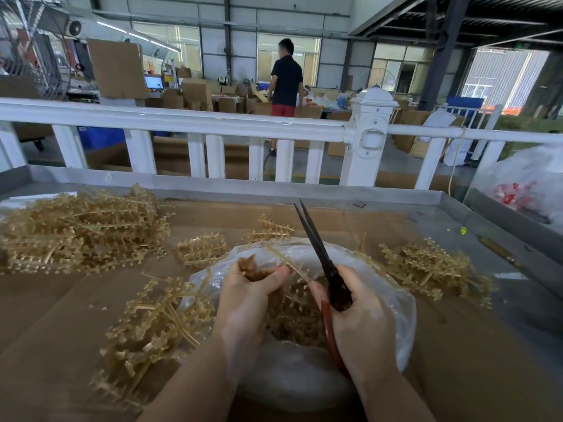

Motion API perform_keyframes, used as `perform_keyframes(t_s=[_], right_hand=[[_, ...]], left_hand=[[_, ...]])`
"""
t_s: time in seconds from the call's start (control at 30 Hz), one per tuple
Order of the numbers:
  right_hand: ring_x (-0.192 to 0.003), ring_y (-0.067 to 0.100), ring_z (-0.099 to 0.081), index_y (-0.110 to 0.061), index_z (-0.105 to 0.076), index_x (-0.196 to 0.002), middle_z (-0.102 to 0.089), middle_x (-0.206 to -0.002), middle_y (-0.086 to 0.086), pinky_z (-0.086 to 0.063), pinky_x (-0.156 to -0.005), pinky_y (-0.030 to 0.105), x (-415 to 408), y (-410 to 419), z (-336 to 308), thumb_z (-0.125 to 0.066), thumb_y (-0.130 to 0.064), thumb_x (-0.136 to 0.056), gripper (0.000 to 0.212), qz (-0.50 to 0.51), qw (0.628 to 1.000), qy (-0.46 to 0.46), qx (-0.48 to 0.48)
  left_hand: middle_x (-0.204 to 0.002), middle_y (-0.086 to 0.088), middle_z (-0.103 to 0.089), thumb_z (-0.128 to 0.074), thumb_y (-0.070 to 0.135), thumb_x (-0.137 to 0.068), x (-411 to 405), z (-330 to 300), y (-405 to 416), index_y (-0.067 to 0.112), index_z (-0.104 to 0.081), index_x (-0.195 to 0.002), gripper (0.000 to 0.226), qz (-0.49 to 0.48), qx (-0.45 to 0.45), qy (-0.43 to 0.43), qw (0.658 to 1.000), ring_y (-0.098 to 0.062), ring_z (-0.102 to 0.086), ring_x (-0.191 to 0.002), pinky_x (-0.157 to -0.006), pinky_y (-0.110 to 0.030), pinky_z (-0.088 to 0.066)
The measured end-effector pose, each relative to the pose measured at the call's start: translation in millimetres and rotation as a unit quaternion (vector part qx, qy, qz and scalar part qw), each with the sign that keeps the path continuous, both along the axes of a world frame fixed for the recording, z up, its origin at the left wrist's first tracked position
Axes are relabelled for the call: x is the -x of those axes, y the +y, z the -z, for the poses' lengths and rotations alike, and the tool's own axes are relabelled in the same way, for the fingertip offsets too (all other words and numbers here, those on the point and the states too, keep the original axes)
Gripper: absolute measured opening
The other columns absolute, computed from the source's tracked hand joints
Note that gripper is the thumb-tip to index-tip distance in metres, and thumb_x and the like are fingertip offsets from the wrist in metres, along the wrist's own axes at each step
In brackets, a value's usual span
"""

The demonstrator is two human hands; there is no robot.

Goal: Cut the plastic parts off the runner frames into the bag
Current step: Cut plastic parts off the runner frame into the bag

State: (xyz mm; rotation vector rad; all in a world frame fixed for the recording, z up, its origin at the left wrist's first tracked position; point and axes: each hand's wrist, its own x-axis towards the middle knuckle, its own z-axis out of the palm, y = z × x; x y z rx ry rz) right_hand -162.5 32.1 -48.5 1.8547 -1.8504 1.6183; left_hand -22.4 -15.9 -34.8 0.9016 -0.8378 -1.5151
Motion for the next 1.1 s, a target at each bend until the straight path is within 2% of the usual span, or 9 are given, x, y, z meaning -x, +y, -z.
perform_keyframes(t_s=[0.1, 0.17, 0.23, 0.37, 0.57, 0.7, 0.83, 0.97, 1.1], right_hand=[[-0.079, 0.004, -0.061, -0.033, -0.063, -0.100, -0.065, -0.080, -0.015, -0.048, -0.068, 0.020, 1.6, 0.0, -0.6, -0.049, -0.062, -0.079, 0.038, 0.003, 0.999, -0.019, -0.036], [-0.081, 0.006, -0.060, -0.036, -0.061, -0.100, -0.064, -0.082, -0.015, -0.049, -0.071, 0.026, 2.9, -0.4, 0.0, -0.045, -0.066, -0.077, 0.040, 0.001, 0.999, -0.015, -0.052], [-0.083, 0.008, -0.060, -0.036, -0.060, -0.102, -0.062, -0.082, -0.016, -0.050, -0.073, 0.031, 3.5, -0.4, 0.5, -0.045, -0.067, -0.078, 0.042, 0.002, 0.998, 0.003, -0.068], [-0.081, 0.008, -0.057, -0.037, -0.058, -0.096, -0.060, -0.078, -0.014, -0.050, -0.073, 0.036, 4.0, 0.6, 1.2, -0.050, -0.063, -0.078, 0.033, -0.005, 0.995, 0.022, -0.101], [-0.084, 0.008, -0.053, -0.038, -0.059, -0.097, -0.058, -0.080, -0.013, -0.046, -0.071, 0.029, 5.4, 3.0, -2.3, -0.056, -0.061, -0.077, 0.031, -0.019, 0.987, 0.084, -0.135], [-0.091, 0.007, -0.054, -0.036, -0.062, -0.104, -0.063, -0.087, -0.015, -0.043, -0.076, 0.023, 5.7, 3.9, -2.9, -0.056, -0.061, -0.076, 0.038, -0.026, 0.982, 0.115, -0.148], [-0.094, 0.007, -0.054, -0.036, -0.063, -0.109, -0.064, -0.092, -0.015, -0.040, -0.078, 0.021, 5.7, 3.9, -3.3, -0.058, -0.060, -0.078, 0.040, -0.030, 0.980, 0.123, -0.155], [-0.093, 0.007, -0.054, -0.035, -0.063, -0.109, -0.063, -0.091, -0.016, -0.037, -0.075, 0.018, 5.9, 4.7, -3.0, -0.060, -0.059, -0.079, 0.039, -0.029, 0.979, 0.128, -0.156], [-0.096, 0.006, -0.052, -0.037, -0.061, -0.114, -0.062, -0.095, -0.017, -0.041, -0.080, 0.020, 6.1, 4.6, -1.4, -0.057, -0.061, -0.079, 0.042, -0.036, 0.976, 0.131, -0.170]], left_hand=[[-0.087, -0.016, -0.072, -0.074, -0.001, -0.069, -2.1, -0.6, -1.9, 0.013, -0.052, -0.089, 0.033, -0.009, -0.017, 0.053, 0.998, -0.029, -0.072, -0.080, -0.069, -0.041, -0.056], [-0.084, -0.013, -0.070, -0.074, -0.002, -0.066, -3.0, 0.2, -2.0, 0.013, -0.051, -0.086, 0.034, -0.018, -0.018, 0.068, 0.997, -0.027, -0.070, -0.076, -0.066, -0.039, -0.056], [-0.081, -0.012, -0.069, -0.075, 0.000, -0.063, -3.7, -0.1, -1.7, 0.013, -0.052, -0.085, 0.034, -0.035, -0.012, 0.065, 0.997, -0.025, -0.068, -0.074, -0.066, -0.039, -0.056], [-0.074, -0.008, -0.067, -0.073, -0.003, -0.072, -4.4, -1.2, -2.7, 0.015, -0.051, -0.081, 0.030, -0.087, 0.020, 0.051, 0.995, -0.021, -0.062, -0.065, -0.072, -0.039, -0.052], [-0.065, 0.000, -0.065, -0.075, 0.001, -0.073, -8.7, 2.9, -9.0, 0.017, -0.050, -0.076, 0.030, -0.126, 0.063, 0.036, 0.989, -0.013, -0.062, -0.058, -0.064, -0.032, -0.051], [-0.060, 0.005, -0.063, -0.073, 0.001, -0.075, -9.7, 4.5, -10.8, 0.028, -0.060, -0.059, 0.034, -0.140, 0.068, 0.033, 0.987, -0.008, -0.058, -0.053, -0.064, -0.030, -0.047], [-0.062, 0.005, -0.065, -0.072, 0.000, -0.076, -12.8, 5.1, -10.8, 0.021, -0.053, -0.072, 0.028, -0.131, 0.070, 0.059, 0.987, -0.009, -0.061, -0.055, -0.056, -0.022, -0.051], [-0.059, 0.004, -0.063, -0.065, -0.007, -0.080, -11.3, 4.3, -12.5, 0.018, -0.050, -0.069, 0.031, -0.130, 0.079, 0.072, 0.986, -0.011, -0.063, -0.059, -0.067, -0.023, -0.052], [-0.060, 0.003, -0.061, -0.059, -0.011, -0.083, -9.4, 5.1, -13.2, 0.013, -0.046, -0.075, 0.029, -0.123, 0.088, 0.126, 0.980, -0.012, -0.066, -0.060, -0.063, -0.024, -0.057]])
